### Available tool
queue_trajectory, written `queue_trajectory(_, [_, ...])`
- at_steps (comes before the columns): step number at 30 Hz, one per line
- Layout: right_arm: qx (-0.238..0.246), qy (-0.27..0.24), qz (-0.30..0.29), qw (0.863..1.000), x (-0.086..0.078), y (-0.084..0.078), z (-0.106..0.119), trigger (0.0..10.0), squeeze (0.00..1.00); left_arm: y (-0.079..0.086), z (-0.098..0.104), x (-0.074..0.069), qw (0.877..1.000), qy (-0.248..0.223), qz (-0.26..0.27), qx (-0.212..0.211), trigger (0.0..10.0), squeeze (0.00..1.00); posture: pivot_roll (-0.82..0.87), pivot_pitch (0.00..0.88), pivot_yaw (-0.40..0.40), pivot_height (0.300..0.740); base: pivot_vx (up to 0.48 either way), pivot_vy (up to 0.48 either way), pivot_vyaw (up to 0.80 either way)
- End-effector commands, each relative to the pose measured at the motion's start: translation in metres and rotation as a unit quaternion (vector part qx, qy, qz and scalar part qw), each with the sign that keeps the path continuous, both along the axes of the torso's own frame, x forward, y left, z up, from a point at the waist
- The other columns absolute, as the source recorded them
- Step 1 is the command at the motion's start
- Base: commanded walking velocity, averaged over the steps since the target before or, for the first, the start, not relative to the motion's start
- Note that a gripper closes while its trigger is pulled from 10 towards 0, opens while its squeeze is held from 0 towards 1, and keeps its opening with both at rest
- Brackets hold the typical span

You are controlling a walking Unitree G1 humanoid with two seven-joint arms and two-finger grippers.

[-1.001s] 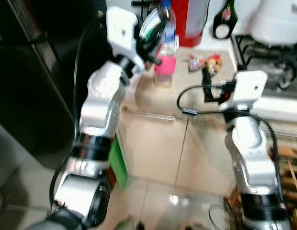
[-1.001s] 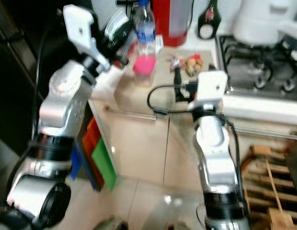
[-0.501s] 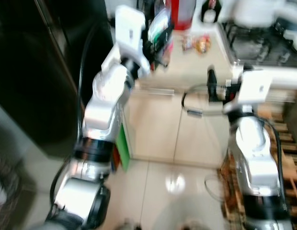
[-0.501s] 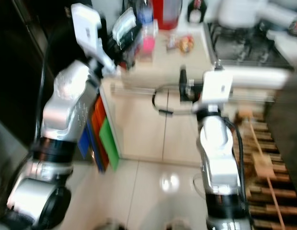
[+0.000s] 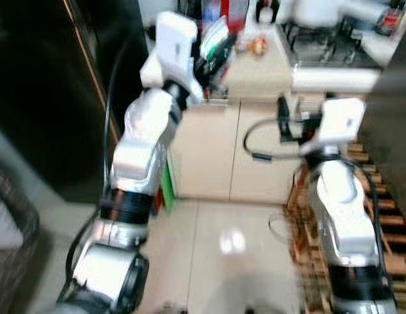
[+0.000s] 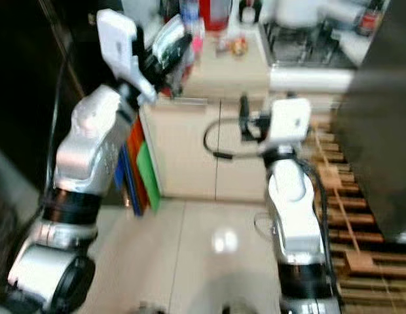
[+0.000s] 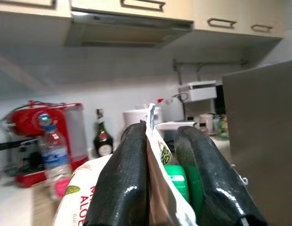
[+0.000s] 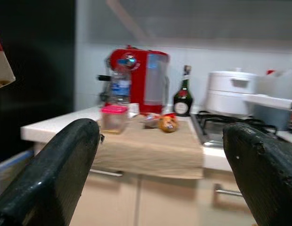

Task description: Restocking fridge

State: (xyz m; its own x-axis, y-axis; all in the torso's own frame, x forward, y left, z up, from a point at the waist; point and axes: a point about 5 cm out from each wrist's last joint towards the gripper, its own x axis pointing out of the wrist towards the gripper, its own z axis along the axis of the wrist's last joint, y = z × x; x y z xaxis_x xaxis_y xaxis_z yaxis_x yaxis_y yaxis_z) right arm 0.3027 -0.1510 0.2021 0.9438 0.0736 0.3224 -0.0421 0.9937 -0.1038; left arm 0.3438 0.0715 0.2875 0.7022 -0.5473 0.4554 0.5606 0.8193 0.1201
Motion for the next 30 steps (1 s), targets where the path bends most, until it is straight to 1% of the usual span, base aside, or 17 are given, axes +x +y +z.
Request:
queue_trajectory(1, [-0.004, -0.003, -0.005, 1.0, 0.0, -0.002, 0.001, 10.0, 0.04, -0.002, 0.002, -0.002, 1.0, -0.003, -0.004, 0.0, 10.0, 0.0, -0.08, 0.0, 0.073, 0.74, -0.251, 0.0, 0.0])
queue_trajectory(8, [-0.006, 0.001, -0.005, 1.0, -0.001, -0.003, -0.001, 10.0, 0.05, -0.003, 0.002, -0.002, 1.0, -0.001, -0.004, -0.002, 10.0, 0.0, -0.08, 0.0, 0.072, 0.74, -0.247, 0.0, 0.0])
queue_trajectory(12, [-0.007, 0.005, -0.005, 1.0, -0.002, -0.003, -0.004, 10.0, 0.04, -0.001, -0.005, -0.003, 1.0, 0.009, -0.001, -0.005, 10.0, 0.0, -0.09, 0.0, 0.085, 0.74, 0.0, 0.0, 0.0])
queue_trajectory(13, [-0.011, 0.012, -0.011, 1.0, -0.004, -0.007, -0.008, 10.0, 0.04, 0.012, -0.022, -0.006, 0.999, 0.044, 0.014, -0.027, 10.0, 0.0, -0.09, 0.0, 0.09, 0.74, 0.0, 0.0, 0.0])
queue_trajectory(14, [-0.011, 0.012, -0.011, 1.0, -0.004, -0.007, -0.008, 10.0, 0.04, 0.012, -0.022, -0.006, 0.999, 0.044, 0.014, -0.027, 10.0, 0.0, -0.09, 0.0, 0.09, 0.74, 0.0, 0.0, 0.0])
queue_trajectory(15, [-0.011, 0.019, -0.019, 1.0, -0.006, -0.012, -0.012, 10.0, 0.04, 0.021, -0.035, -0.01, 0.997, 0.065, 0.027, -0.04, 10.0, 0.0, -0.09, 0.0, 0.089, 0.74, 0.0, 0.0, 0.0])
queue_trajectory(16, [0.0, 0.047, -0.042, 0.998, -0.012, -0.026, -0.026, 10.0, 0.04, 0.038, -0.068, -0.023, 0.991, 0.115, 0.062, -0.035, 10.0, 0.0, -0.07, 0.0, 0.077, 0.74, 0.0, 0.0, 0.0])
queue_trajectory(17, [0.0, 0.047, -0.042, 0.998, -0.012, -0.026, -0.026, 10.0, 0.04, 0.038, -0.068, -0.023, 0.991, 0.115, 0.062, -0.035, 10.0, 0.0, -0.07, 0.0, 0.077, 0.74, 0.0, 0.0, 0.0])
queue_trajectory(19, [-0.004, 0.069, -0.055, 0.996, -0.018, -0.035, -0.038, 10.0, 0.04, 0.05, -0.092, -0.033, 0.984, 0.151, 0.089, -0.029, 10.0, 0.0, -0.07, 0.0, 0.069, 0.74, 0.0, 0.0, 0.0])
queue_trajectory(21, [-0.01, 0.082, -0.058, 0.995, -0.022, -0.039, -0.045, 10.0, 0.05, 0.057, -0.107, -0.039, 0.978, 0.177, 0.104, -0.029, 10.0, 0.0, -0.06, 0.0, 0.061, 0.74, 0.0, -0.291, 0.0])
queue_trajectory(22, [-0.013, 0.099, -0.055, 0.993, -0.024, -0.04, -0.053, 10.0, 0.04, 0.052, -0.116, -0.043, 0.976, 0.193, 0.1, -0.031, 10.0, 0.0, -0.05, 0.0, 0.052, 0.74, 0.0, -0.439, 0.0])
queue_trajectory(26, [-0.019, 0.107, -0.044, 0.993, -0.021, -0.036, -0.058, 10.0, 0.04, 0.042, -0.116, -0.046, 0.978, 0.192, 0.078, -0.024, 10.0, 0.0, -0.05, 0.0, 0.057, 0.74, 0.0, -0.439, 0.0])
queue_trajectory(29, [-0.02, 0.107, -0.042, 0.993, -0.019, -0.034, -0.058, 10.0, 0.04, 0.043, -0.116, -0.047, 0.977, 0.196, 0.075, -0.025, 10.0, 0.0, -0.05, 0.0, 0.061, 0.74, 0.0, -0.439, 0.0])
queue_trajectory(30, [-0.019, 0.105, -0.04, 0.993, -0.017, -0.032, -0.058, 10.0, 0.04, 0.042, -0.116, -0.049, 0.978, 0.198, 0.065, -0.015, 10.0, 0.0, -0.05, 0.0, 0.072, 0.74, 0.0, -0.439, 0.0])
